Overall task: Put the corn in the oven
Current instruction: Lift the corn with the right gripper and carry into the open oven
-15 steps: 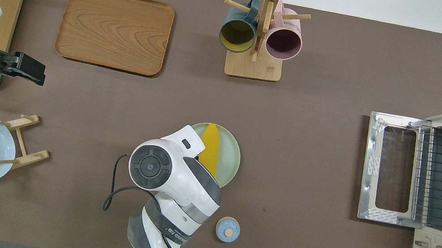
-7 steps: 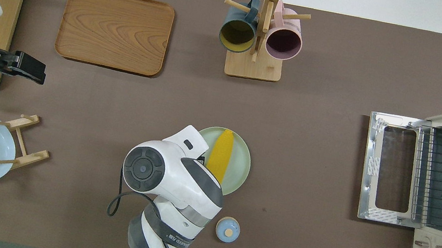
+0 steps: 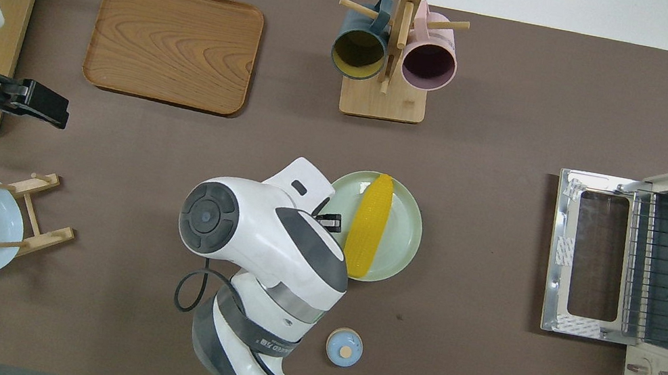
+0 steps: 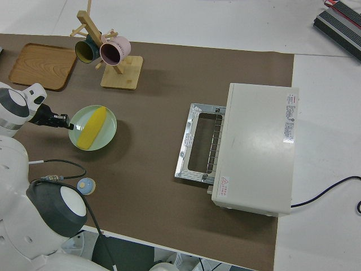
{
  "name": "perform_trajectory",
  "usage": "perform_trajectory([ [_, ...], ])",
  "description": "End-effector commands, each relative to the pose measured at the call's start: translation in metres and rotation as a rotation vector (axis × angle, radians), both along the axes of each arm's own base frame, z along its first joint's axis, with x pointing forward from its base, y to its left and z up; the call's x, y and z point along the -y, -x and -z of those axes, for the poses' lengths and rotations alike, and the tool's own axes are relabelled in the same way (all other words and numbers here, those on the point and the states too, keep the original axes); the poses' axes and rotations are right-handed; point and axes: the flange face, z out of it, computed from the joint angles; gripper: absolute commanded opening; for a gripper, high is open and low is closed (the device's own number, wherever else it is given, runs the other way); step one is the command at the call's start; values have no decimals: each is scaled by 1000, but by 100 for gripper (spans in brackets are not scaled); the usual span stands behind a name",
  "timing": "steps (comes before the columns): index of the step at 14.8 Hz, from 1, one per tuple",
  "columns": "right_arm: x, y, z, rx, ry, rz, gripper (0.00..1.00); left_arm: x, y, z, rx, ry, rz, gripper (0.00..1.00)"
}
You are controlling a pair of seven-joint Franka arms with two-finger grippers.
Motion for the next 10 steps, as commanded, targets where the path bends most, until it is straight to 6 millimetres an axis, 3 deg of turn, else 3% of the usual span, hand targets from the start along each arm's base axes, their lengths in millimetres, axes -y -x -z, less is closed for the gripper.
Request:
perform_trajectory([
  [1, 63, -26, -26, -14, 18, 23, 0, -1, -5, -1, 26, -2, 13, 100],
  [4, 149, -39, -44, -56, 24, 33, 0, 0, -4, -2, 23, -3, 19, 100],
  [6, 204, -35, -50, -100, 33, 15, 0, -1, -2, -4, 20, -3, 19, 100],
  [10, 285, -34, -46, -134, 35, 100, 0, -3, 3, -10, 23, -3, 12, 100],
])
